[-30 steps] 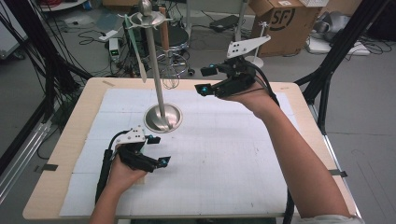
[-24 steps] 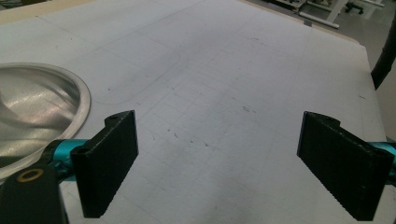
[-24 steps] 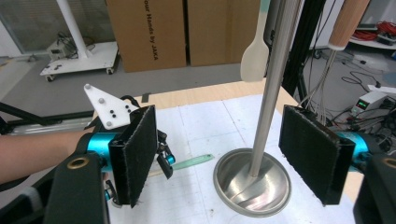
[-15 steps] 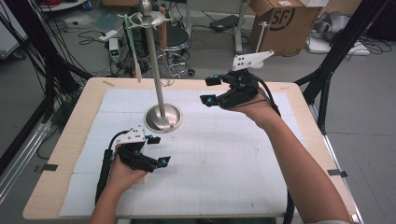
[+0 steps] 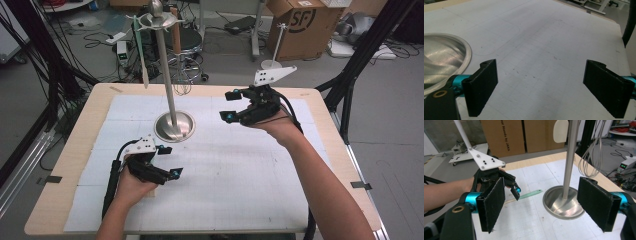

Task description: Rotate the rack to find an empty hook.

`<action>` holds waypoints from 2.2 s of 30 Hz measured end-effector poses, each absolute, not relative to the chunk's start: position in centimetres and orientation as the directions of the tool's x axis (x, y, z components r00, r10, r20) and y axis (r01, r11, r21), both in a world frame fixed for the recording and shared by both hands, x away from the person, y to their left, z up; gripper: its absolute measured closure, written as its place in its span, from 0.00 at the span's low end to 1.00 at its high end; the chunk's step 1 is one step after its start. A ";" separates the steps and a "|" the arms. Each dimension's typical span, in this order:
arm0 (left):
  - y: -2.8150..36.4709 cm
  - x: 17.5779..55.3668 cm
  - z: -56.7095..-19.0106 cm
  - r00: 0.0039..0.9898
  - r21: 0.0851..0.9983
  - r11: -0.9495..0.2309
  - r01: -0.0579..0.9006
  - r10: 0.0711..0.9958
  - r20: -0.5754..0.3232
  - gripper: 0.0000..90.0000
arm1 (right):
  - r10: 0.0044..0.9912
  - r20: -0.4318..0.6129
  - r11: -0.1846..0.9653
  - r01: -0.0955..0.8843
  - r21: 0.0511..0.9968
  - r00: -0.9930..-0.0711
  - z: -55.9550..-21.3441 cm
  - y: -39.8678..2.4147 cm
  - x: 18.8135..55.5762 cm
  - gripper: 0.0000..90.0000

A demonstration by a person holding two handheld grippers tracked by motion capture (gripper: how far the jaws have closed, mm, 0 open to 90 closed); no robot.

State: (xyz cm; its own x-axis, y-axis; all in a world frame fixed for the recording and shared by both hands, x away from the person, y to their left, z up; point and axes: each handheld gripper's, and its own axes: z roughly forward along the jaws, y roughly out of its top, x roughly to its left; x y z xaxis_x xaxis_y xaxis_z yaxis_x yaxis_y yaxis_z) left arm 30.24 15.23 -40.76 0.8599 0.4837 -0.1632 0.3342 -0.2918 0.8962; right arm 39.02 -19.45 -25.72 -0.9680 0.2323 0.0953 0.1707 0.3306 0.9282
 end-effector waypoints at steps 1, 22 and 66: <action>15.2 30.2 -40.8 0.860 0.896 -0.292 0.334 0.484 -0.163 0.15 | 0.234 0.099 0.333 0.176 0.926 -0.967 -25.8 -19.5 39.0 0.23; 15.2 30.2 -40.8 0.862 0.896 -0.293 0.335 0.480 -0.165 0.14 | 0.213 0.114 0.417 0.196 0.887 -0.970 -28.8 -20.3 37.6 0.22; 14.9 30.1 -40.8 0.864 0.894 -0.295 0.336 0.475 -0.168 0.14 | 0.326 0.177 0.504 0.329 0.799 -0.929 -36.9 -22.6 33.5 0.20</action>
State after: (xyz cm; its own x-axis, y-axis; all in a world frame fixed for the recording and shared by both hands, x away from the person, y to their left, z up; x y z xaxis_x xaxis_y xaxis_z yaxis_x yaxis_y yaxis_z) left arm 30.13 14.93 -40.79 0.8636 0.4753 -0.1679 0.3365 -0.2955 0.8941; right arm 33.45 -22.60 -36.91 -0.9287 0.3261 0.1766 0.3287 0.5035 0.7990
